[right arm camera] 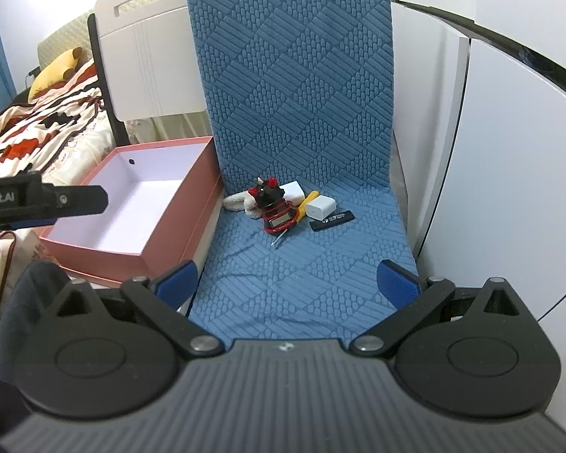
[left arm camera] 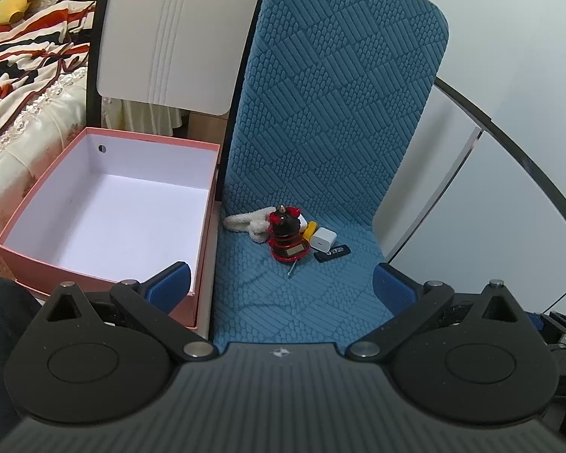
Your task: Organize rigid objects
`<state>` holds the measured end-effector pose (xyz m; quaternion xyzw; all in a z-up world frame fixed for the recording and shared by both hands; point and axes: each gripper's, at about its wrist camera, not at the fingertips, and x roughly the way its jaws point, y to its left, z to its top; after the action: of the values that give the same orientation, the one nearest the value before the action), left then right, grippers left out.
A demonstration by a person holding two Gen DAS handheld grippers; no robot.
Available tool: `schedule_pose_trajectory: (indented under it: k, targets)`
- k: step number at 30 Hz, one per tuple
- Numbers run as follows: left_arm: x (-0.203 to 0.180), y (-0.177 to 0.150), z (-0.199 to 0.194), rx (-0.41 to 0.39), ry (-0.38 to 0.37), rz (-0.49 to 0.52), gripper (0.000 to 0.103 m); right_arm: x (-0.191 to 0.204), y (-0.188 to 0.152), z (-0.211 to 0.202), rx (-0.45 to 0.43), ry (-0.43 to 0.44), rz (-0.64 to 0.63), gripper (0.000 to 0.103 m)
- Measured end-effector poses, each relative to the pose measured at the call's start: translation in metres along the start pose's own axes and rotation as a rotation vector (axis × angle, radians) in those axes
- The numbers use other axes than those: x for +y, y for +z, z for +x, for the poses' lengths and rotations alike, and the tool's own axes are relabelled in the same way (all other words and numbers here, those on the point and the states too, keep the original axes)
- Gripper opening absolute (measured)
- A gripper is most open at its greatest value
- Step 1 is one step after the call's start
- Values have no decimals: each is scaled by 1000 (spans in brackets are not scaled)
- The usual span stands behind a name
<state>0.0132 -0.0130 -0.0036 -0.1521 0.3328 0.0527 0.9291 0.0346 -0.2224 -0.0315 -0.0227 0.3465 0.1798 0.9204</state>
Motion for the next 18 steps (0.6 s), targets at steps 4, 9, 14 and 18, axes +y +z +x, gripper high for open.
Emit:
schedule_pose_trajectory:
  k: [4,9,14,18]
  targets:
    - [2,0,0,2,1,-8,103,1,1,0,3,-1,1,103]
    - [0,1,1,6,-2,-5,103,2,2,-1,1,5,1,103]
    - [-1,1,2,9,-4,-7,103,2,0,0,11,7,-4,103]
    - [-3,0,2,10,-8,-3,103,1,-1,-2,13,7,2,103]
